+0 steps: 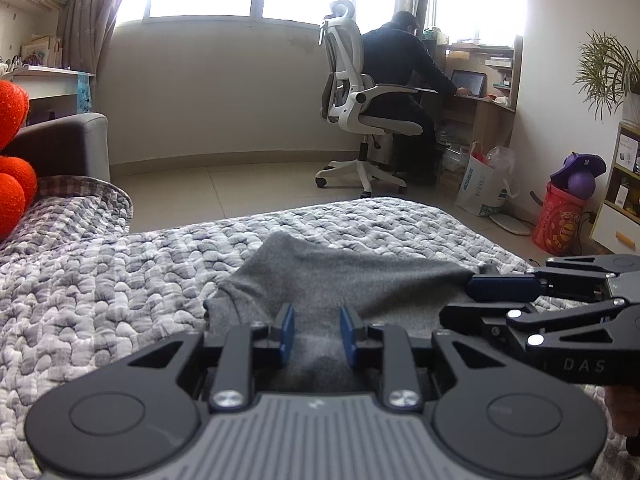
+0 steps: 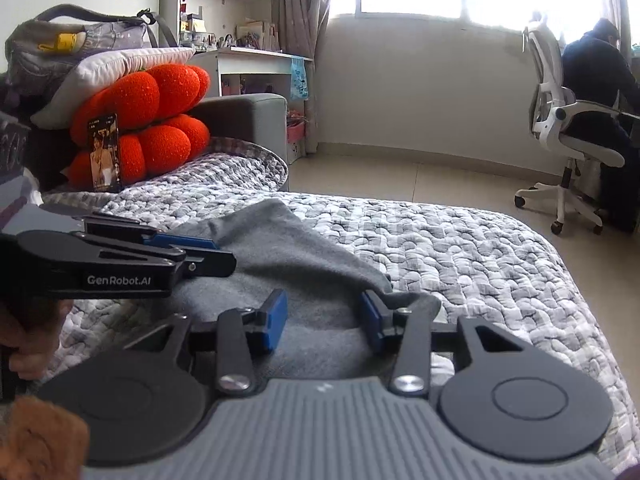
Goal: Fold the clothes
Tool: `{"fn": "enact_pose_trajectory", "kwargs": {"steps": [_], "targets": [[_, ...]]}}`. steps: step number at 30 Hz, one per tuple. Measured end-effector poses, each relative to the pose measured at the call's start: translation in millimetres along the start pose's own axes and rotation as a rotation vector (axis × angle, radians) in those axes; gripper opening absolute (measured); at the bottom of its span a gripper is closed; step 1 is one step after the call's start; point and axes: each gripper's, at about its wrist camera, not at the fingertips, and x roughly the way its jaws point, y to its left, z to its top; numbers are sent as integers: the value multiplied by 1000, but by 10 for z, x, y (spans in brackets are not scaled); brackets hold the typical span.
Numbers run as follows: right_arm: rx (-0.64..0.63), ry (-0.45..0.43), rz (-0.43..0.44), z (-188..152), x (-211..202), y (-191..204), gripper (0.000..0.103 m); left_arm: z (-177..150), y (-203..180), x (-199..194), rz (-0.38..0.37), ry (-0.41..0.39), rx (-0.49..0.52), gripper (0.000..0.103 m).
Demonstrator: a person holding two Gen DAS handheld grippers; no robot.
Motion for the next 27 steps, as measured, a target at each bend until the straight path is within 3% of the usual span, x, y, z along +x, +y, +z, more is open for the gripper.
{"fn": "enact_pose_trajectory", "kwargs": {"steps": [11,20,23,27], "targets": [[69,32,-34,65,178,-153,46,21,285,134,69,7,-156,34],[220,32,-59,162,278,-309,51,111,567,250,54,55,-415,42],[306,25,-46,200,208,-394,54,148,622,211,45,85,-475,51],[460,25,7,224,81,-559,67,165,708,106,4,123,-556,64]]}}
